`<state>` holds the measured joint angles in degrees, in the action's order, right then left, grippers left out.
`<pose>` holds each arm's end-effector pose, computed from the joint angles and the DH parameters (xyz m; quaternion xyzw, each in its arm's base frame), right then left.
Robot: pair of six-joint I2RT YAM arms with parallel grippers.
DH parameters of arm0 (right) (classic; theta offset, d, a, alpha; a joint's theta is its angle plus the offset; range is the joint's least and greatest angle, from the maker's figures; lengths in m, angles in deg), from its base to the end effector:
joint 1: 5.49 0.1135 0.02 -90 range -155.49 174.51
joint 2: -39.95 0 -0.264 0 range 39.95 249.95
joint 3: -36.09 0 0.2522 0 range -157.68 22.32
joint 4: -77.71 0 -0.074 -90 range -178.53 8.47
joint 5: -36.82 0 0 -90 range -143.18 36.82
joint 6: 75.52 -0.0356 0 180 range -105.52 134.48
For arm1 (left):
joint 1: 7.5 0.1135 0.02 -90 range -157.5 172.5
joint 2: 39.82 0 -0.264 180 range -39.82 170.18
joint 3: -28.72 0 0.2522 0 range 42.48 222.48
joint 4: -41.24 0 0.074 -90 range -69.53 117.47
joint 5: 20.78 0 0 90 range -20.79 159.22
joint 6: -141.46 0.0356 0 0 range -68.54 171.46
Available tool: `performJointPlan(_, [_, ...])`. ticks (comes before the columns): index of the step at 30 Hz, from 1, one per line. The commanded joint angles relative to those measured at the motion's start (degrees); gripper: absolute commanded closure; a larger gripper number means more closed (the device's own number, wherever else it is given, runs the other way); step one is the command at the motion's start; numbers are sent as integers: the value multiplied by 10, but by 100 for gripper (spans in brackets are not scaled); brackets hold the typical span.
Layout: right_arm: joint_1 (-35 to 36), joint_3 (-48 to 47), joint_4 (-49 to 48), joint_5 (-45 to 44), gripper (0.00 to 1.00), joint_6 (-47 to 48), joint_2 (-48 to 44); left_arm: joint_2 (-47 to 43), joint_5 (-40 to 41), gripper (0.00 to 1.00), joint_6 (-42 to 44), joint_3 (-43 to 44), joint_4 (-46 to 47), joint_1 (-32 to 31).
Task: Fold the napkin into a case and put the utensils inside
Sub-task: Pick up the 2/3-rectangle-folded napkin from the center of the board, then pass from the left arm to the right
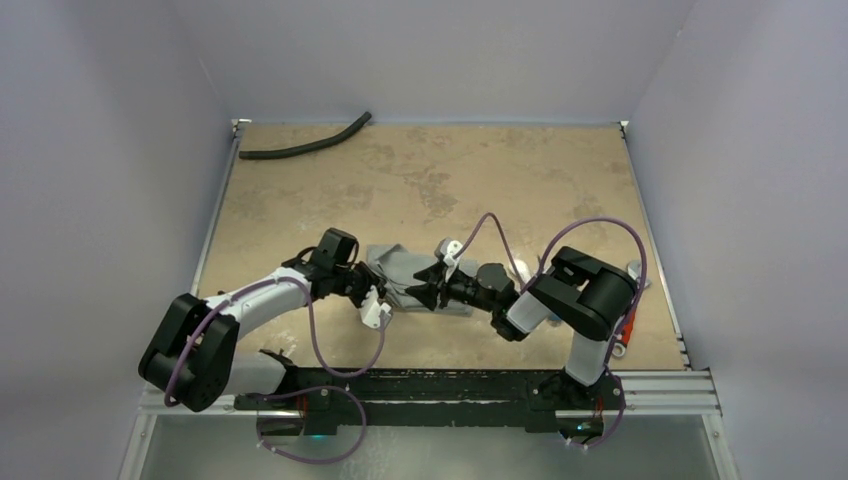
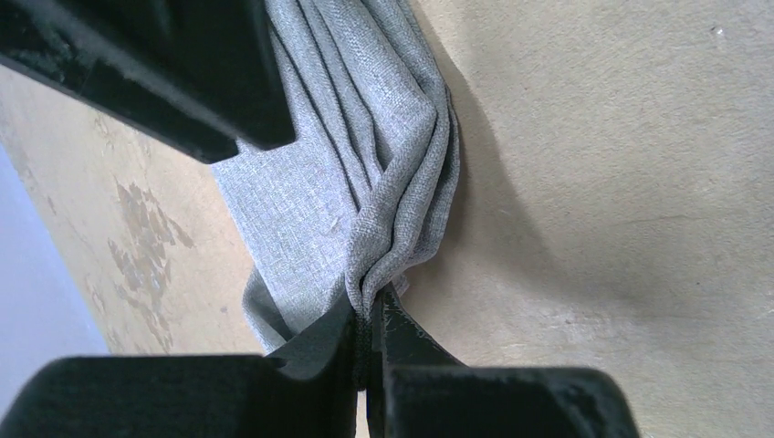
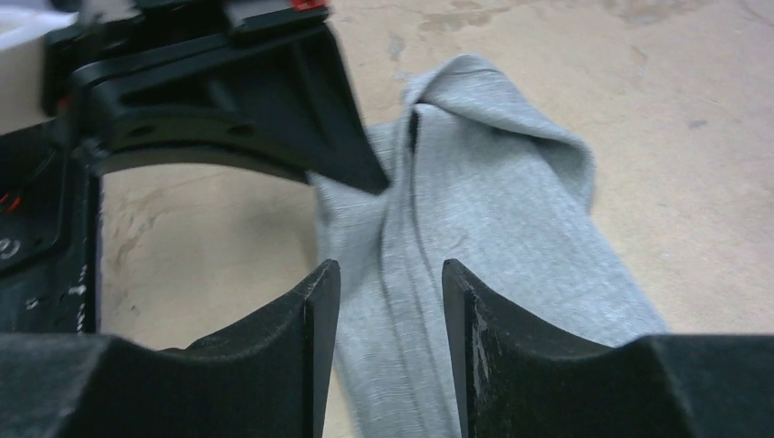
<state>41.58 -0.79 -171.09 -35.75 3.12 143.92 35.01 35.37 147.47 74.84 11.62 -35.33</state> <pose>0.1896 0.2195 0.1406 -0.3146 0.6219 0.4383 0.5676 0.1910 -0.1233 0.1590 0.8494 0.3631 -0.0856 0.3732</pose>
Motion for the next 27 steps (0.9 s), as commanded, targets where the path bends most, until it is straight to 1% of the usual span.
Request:
performJointPlan(1, [39,12,-62,-20,49,68,-9,6,-24,100,-32,23,-6,-3])
performJointPlan(4, [65,10,-63,-46,43,96,-8,7,-24,100,-34,24,-6,-3])
performJointPlan(9, [100,4,-59,-92,41,138,6,10,-23,100,-33,26,-9,-3])
performJointPlan(10, [108,4,-64,-100,33,141,12,10,-24,100,-34,27,-8,-3])
performJointPlan(11, [114,4,-70,-111,30,144,19,10,-24,100,-34,27,-9,-2])
performJointPlan(12, [119,2,-76,-119,29,147,27,10,-24,100,-35,28,-8,-3])
performJointPlan(16, [143,-13,-85,-151,28,172,60,11,-24,100,-36,30,-11,-3])
performJointPlan(19, [157,-18,-110,-186,28,193,88,11,-24,100,-38,30,-13,-3])
performJointPlan(27, [202,-57,-183,-343,29,276,163,13,-24,100,-36,32,-15,-3])
